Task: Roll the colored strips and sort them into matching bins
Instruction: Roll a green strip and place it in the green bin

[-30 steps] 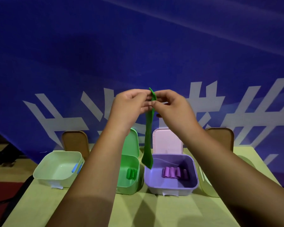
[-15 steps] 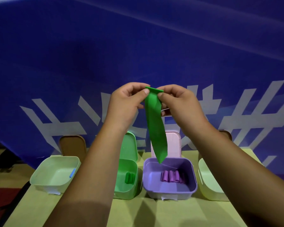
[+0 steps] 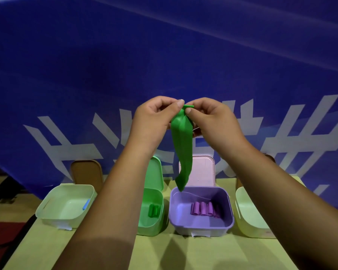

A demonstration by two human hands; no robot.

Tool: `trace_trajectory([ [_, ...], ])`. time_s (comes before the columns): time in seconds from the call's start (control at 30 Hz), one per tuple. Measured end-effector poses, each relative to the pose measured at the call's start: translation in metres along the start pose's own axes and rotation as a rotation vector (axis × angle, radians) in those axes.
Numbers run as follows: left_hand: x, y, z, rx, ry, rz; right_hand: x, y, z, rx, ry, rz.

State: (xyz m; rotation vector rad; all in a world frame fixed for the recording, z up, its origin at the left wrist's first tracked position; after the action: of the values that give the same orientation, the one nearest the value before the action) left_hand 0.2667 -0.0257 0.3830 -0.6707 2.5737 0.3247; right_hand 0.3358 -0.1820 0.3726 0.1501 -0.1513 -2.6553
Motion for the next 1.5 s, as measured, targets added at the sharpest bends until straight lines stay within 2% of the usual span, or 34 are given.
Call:
trace_trajectory([
  [0.37,0.006,0.002,0.001,-0.072,-0.021,0.041,0.006,-0.003,-0.006,0.007,0.003,0.075],
  [0.53,0.006,0.0,0.007,-0.018,-0.012,0.085,0.005,-0.002,-0.011,-0.024,-0.025,0.073],
  [0.87,0.005,-0.002,0.013,0.113,0.048,0.077,0.002,-0.003,-0.012,-0.099,-0.055,0.042],
  [1.07,0.006,-0.002,0.012,0.106,0.057,0.047,-0.002,-0.005,-0.016,-0.128,-0.089,0.024],
  [1.5,0.013,-0.002,0.011,0.23,0.092,0.032,0.005,-0.004,-0.009,-0.078,-0.022,0.013],
])
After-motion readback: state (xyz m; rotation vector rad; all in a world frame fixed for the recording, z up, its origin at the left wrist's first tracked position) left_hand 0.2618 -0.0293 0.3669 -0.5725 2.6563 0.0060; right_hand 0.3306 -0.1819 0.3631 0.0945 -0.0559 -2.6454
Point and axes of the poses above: each hand's wrist, its own x-axis away from the middle knuckle, its own y-axis out of the back of the hand, z = x × y, the point moved 10 cm from there along -x, towards the middle knuckle, and after that the axes turned 12 degrees about -y, right-handed, at the moved point
